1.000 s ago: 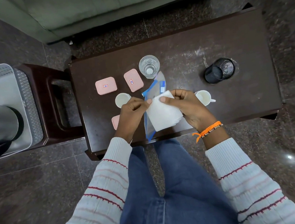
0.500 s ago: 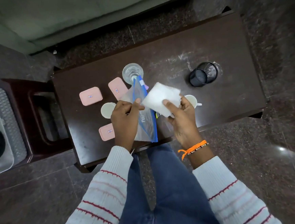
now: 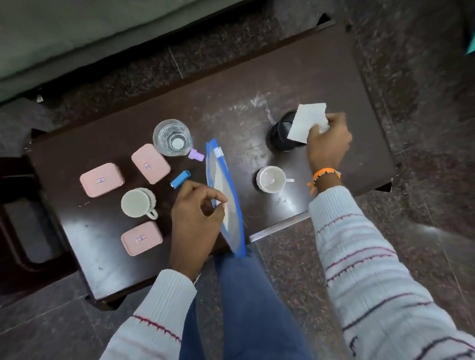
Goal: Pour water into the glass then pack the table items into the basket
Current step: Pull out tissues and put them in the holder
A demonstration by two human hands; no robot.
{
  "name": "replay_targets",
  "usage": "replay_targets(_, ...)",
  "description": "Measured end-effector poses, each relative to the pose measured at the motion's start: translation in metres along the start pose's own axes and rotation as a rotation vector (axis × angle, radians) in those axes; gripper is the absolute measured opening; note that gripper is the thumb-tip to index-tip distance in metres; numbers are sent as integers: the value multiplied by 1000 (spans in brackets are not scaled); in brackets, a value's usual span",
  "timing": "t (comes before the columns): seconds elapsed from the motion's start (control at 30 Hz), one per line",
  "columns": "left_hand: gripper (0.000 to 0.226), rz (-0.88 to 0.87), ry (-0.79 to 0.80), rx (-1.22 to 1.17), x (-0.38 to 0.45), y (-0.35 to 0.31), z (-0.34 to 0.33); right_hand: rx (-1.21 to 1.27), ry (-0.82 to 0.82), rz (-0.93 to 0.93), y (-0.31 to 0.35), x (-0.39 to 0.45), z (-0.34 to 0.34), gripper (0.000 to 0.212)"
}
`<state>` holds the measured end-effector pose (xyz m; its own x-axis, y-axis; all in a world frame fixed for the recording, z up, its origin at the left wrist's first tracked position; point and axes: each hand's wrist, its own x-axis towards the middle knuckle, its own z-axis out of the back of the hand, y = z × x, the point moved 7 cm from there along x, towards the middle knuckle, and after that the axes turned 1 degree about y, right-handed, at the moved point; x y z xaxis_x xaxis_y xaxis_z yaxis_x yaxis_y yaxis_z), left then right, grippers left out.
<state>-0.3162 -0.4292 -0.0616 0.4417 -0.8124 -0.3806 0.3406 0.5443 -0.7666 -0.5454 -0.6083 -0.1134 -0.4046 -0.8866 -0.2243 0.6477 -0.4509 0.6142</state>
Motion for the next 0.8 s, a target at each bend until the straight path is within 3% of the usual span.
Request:
replay_targets(0.23,45,22,11,24,5,8,-6,-326,165,-32,-8,25,-41,18)
replay_targets(0.6,41,78,65,11,1,10,-14,-475,376,135,-8,27,-82,21)
replay_targets(0.8,34,80,77,-14,1,8,-16,-383,290,75,-12,23,-71,11)
